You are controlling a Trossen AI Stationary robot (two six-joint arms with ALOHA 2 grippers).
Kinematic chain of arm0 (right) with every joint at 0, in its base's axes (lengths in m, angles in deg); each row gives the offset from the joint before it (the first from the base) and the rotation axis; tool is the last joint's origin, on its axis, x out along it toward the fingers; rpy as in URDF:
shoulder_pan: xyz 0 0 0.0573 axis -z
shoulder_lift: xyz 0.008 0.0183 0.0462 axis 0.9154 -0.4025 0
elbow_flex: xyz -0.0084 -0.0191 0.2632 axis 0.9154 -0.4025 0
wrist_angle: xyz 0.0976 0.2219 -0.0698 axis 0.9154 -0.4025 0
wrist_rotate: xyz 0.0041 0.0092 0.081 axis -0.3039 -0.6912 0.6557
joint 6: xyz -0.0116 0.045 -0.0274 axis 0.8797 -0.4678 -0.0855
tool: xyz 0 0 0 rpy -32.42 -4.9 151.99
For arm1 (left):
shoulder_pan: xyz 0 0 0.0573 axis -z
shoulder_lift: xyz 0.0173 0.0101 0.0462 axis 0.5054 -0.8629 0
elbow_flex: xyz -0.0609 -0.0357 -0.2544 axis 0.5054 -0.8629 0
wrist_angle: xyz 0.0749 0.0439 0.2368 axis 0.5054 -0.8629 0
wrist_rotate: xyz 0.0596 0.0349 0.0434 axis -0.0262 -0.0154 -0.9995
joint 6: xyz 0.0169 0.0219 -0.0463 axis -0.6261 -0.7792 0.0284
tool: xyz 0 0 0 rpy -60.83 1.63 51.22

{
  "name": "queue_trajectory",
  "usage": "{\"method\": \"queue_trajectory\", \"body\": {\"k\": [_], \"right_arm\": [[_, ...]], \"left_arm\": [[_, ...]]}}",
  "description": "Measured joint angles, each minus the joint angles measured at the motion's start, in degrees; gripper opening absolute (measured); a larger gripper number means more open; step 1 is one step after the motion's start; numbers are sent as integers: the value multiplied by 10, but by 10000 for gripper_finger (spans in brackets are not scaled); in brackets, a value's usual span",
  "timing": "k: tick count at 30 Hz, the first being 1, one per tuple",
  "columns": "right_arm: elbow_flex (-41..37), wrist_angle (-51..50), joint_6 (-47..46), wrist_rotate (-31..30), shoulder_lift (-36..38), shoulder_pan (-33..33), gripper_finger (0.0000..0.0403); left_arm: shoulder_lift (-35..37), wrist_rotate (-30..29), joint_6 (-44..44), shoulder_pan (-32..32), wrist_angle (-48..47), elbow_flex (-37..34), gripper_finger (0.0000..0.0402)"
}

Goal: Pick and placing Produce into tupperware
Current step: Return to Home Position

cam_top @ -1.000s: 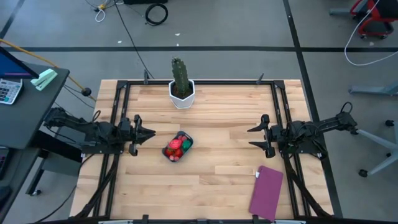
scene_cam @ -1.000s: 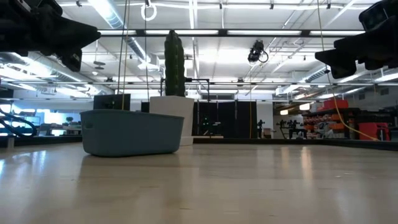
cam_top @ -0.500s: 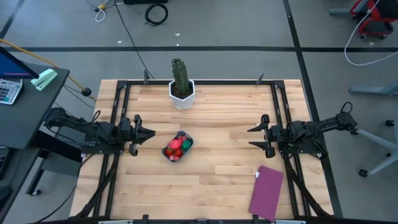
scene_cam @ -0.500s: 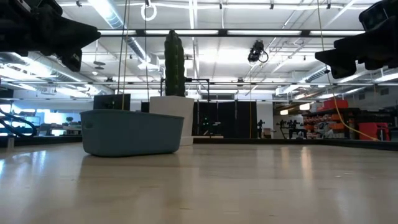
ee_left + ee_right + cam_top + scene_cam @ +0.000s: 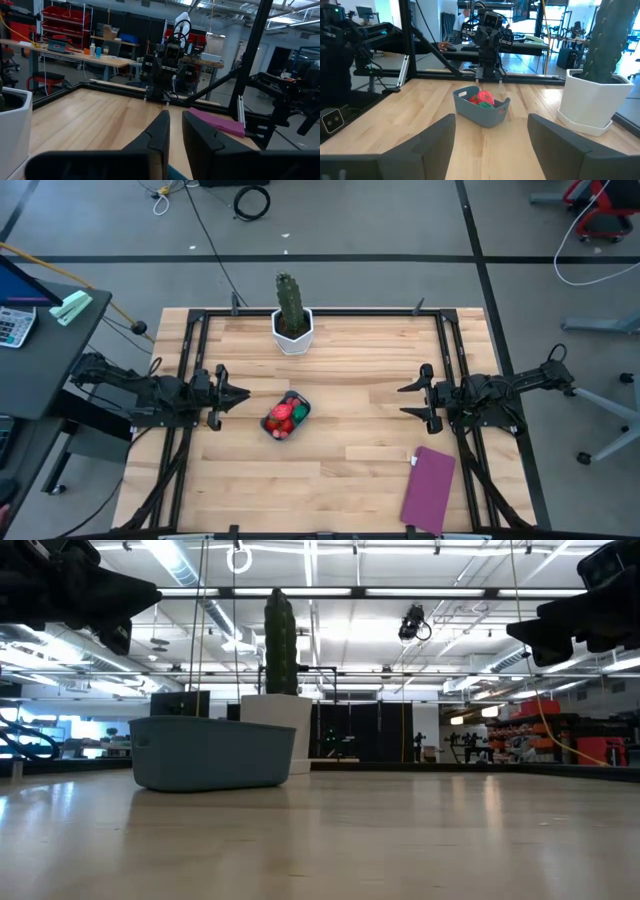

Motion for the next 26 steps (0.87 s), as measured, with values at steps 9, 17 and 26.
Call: {"method": "queue_trajectory", "body": {"k": [9,17,26], "right_arm": [[0,0,0,0,0,0,258],[0,0,0,0,0,0,258],[0,0,0,0,0,0,258]], "left_arm": [[0,0,0,0,0,0,58],[0,0,0,0,0,0,58],[0,0,0,0,0,0,56]]}}
